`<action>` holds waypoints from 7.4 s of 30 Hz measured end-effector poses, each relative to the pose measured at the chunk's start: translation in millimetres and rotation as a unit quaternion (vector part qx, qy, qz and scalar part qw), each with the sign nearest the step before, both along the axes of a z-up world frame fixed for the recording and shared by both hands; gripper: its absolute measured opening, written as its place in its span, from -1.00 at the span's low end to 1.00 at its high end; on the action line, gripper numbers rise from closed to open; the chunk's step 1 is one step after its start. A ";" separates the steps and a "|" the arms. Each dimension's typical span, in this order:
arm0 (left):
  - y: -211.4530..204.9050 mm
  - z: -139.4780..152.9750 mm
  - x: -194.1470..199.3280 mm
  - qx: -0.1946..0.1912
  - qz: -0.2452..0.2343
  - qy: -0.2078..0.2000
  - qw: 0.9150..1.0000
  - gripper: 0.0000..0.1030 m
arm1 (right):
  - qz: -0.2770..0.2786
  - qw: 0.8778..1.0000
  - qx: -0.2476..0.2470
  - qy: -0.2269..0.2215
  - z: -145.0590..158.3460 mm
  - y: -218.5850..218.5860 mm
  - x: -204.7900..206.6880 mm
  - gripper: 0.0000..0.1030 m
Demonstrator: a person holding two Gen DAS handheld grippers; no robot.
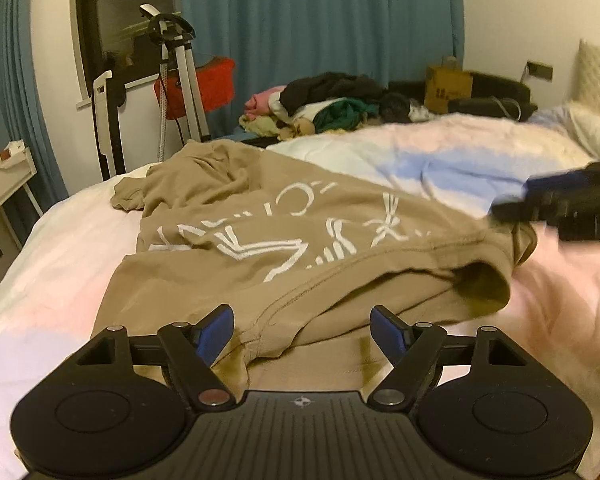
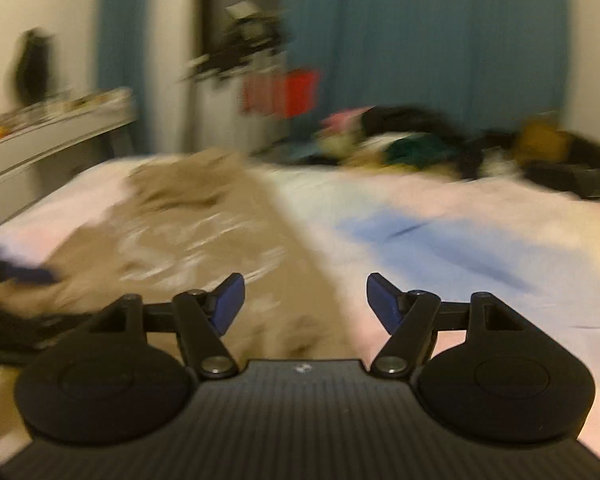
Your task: Fold clothes
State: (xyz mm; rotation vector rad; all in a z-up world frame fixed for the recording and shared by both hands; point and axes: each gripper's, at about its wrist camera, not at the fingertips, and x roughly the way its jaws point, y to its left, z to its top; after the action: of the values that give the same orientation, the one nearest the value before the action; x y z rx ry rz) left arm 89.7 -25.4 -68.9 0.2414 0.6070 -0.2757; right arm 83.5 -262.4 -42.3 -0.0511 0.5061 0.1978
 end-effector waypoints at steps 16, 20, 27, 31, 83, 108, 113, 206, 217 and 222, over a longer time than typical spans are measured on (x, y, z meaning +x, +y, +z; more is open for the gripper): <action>-7.2 -2.6 -1.1 -0.017 -0.027 -0.054 0.998 0.49 | -0.007 0.999 -0.043 -0.008 -8.4 14.6 7.8 -0.93; -24.1 -5.1 -7.5 0.001 -0.043 -0.102 0.994 0.50 | -0.026 0.995 0.055 -0.075 25.4 -12.0 -11.1 -0.96; -46.2 -31.6 3.2 0.100 -0.040 -0.096 0.989 0.45 | -0.029 0.994 0.080 -0.068 28.2 -30.8 -9.9 -0.95; -41.5 -46.6 24.1 0.126 -0.006 -0.066 0.990 0.08 | -0.018 0.995 0.083 -0.046 18.4 -21.7 -5.1 -0.90; 23.6 3.1 0.1 -0.089 0.066 -0.017 0.994 0.24 | -0.141 0.986 -0.028 -0.081 -17.4 15.5 6.2 0.44; 28.8 24.8 -47.2 -0.092 0.135 -0.161 0.973 0.61 | -0.194 0.974 0.035 -0.107 -12.6 -1.2 9.6 0.44; 29.1 6.6 -41.9 -0.009 0.170 -0.077 0.982 0.77 | -0.202 0.976 0.000 -0.081 -25.8 -1.5 21.4 0.44; 45.6 64.9 389.6 -0.011 0.099 0.094 0.991 0.99 | -0.023 0.980 0.049 0.190 12.5 -15.2 416.5 0.51; 49.7 116.3 137.4 -0.068 0.158 -0.022 0.985 0.99 | -0.087 0.987 0.125 0.051 75.6 -3.0 156.8 0.51; 37.9 125.1 64.2 -0.074 0.151 -0.048 0.985 0.99 | -0.090 0.988 0.123 0.008 86.2 -2.6 67.6 0.51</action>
State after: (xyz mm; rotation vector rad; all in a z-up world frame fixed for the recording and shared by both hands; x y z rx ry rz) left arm 153.9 12.6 56.2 0.0183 0.5160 -0.0149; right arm 151.1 -265.0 43.8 0.2369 0.4971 0.0827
